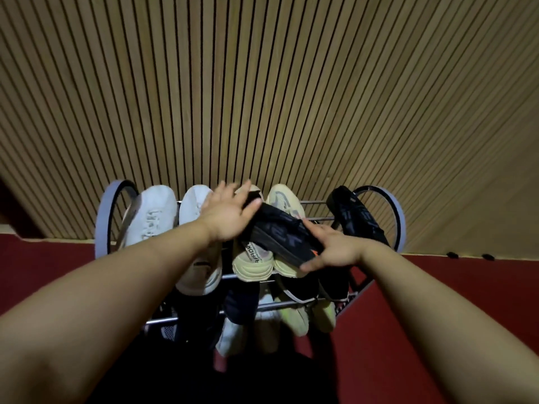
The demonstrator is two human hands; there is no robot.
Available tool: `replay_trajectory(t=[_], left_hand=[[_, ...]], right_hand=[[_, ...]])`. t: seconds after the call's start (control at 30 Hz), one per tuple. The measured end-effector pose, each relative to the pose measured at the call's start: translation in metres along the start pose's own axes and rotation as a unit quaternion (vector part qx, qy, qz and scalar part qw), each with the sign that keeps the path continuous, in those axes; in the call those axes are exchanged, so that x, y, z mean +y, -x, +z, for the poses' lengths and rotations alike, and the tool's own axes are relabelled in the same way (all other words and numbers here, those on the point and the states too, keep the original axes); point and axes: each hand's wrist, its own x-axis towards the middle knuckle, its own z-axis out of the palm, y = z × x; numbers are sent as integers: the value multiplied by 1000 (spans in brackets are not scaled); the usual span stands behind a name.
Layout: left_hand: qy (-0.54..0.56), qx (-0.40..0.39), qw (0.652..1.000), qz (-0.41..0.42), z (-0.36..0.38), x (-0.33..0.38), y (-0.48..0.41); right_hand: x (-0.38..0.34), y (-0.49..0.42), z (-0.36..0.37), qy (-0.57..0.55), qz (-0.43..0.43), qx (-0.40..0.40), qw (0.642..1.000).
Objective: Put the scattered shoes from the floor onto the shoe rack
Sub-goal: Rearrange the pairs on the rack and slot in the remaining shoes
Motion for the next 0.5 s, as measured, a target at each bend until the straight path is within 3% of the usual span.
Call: replay_trajectory(t=[0.1, 0.23, 0.37, 0.5], left_hand=[[-29, -87, 996, 5, 13, -3, 7], [-100, -74, 991, 40, -1, -12, 11], [-130, -111, 978, 119, -19, -5, 12], [-148, -151, 972, 99, 2, 8, 10]], right_hand=[[-18, -15, 1, 51, -2, 33, 998], [-13, -9, -24, 104, -83, 68, 989], [-5, -6, -52, 237, -162, 95, 953], [1, -24, -31, 274, -125, 148, 942]])
